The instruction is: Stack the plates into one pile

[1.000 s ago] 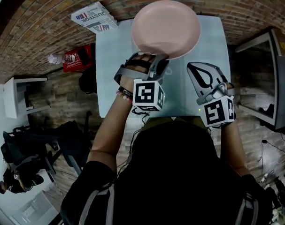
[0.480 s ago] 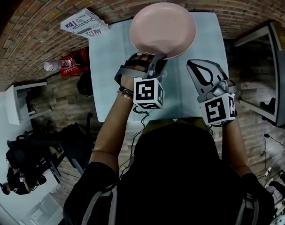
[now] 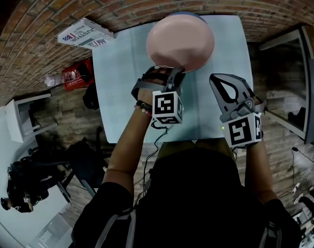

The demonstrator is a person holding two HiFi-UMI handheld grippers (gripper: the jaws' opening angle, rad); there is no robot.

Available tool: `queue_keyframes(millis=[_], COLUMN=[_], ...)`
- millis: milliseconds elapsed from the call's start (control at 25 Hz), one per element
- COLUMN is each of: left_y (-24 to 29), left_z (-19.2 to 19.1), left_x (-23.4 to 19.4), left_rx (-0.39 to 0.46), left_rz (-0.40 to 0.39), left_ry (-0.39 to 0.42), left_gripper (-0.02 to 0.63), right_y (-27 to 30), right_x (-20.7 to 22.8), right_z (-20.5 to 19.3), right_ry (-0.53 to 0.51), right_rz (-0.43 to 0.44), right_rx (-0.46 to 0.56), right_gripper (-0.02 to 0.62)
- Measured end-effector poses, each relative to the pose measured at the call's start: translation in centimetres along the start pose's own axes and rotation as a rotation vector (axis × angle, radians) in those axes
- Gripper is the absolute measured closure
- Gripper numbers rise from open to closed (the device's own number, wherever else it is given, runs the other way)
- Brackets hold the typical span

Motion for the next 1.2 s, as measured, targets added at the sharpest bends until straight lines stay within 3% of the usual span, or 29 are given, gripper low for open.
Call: queue_keyframes(millis=[480,1200], left_y=[6.2,11.0], left_z=[-2.1,-3.2], left_x=[0.3,-1.7], left_rx=[-0.022,-0.068], left_rz=[-0.100,-0.090], left_ry=[-0.045,-0.060], left_gripper=[0.534,0.548], right_y=[1.4,1.4], right_x=[1.3,2.1], right_z=[-3.5,-5.8], right_ry=[0.042,0.085], right_rz=[0.013,0.033], right_rx=[-0.050,-0.082], right_gripper=[0.560,0.560])
Point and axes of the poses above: the fingertips, and each gripper's own axes: y forward along the fingers, x to its right, z out of its top, the point moved 10 cm from there along -y, backward along the fingers, and after that the axes turned 8 degrees about x, right-handed, at the moved point
